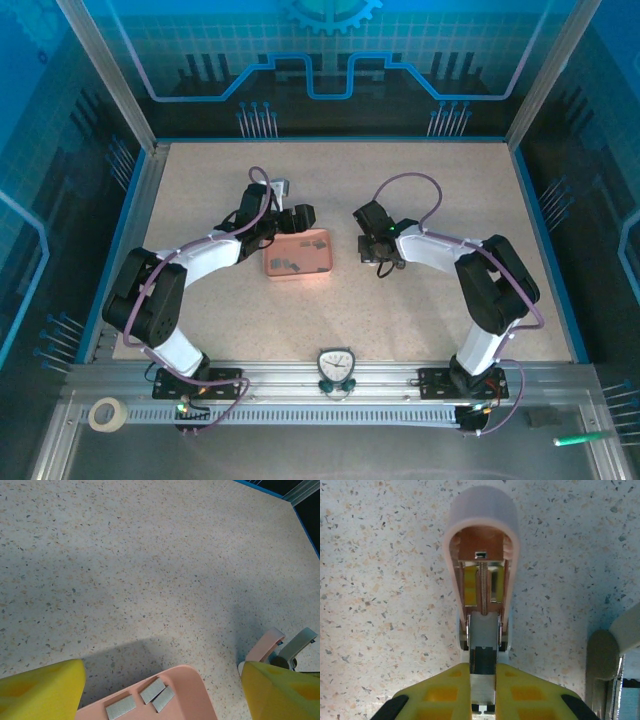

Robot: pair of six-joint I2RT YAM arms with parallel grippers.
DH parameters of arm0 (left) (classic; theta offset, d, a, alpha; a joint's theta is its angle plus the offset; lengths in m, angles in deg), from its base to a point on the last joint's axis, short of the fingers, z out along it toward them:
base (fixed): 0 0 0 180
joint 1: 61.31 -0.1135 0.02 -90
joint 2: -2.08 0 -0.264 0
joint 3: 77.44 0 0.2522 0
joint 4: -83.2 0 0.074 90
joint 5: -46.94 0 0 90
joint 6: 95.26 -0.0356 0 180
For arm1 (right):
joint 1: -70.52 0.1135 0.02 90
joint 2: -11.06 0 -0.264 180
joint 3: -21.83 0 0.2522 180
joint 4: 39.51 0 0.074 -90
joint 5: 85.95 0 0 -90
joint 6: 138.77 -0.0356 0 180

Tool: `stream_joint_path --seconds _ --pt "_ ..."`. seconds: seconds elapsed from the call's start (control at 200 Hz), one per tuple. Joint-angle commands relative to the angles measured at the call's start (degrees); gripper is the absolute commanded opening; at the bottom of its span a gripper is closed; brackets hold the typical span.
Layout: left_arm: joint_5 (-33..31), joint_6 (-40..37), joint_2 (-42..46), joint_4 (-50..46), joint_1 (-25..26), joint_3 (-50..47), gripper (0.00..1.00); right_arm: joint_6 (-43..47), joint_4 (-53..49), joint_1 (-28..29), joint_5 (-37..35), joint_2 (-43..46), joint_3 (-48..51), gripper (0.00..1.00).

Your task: Load the staples into the stapler

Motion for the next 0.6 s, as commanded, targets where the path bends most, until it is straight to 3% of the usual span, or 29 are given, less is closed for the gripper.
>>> stream_joint_path --seconds 0.0,0.33,0.595 --pt "1.2 -1.2 0.9 1.1 -0.5 -0.3 0.83 -0.6 0.4 0.1 0.1 -0.8 1.1 0.15" --pt "1.4 -1.0 0.5 1.4 -0.6 -0.3 0.82 -0.7 -0.2 0.2 0.1 -0.5 1.6 0.16" --pt "1.8 -0.8 0.4 1.2 -0.6 -0.1 0.82 -0.3 -2.8 0.9 -1.6 5.0 0.4 0.29"
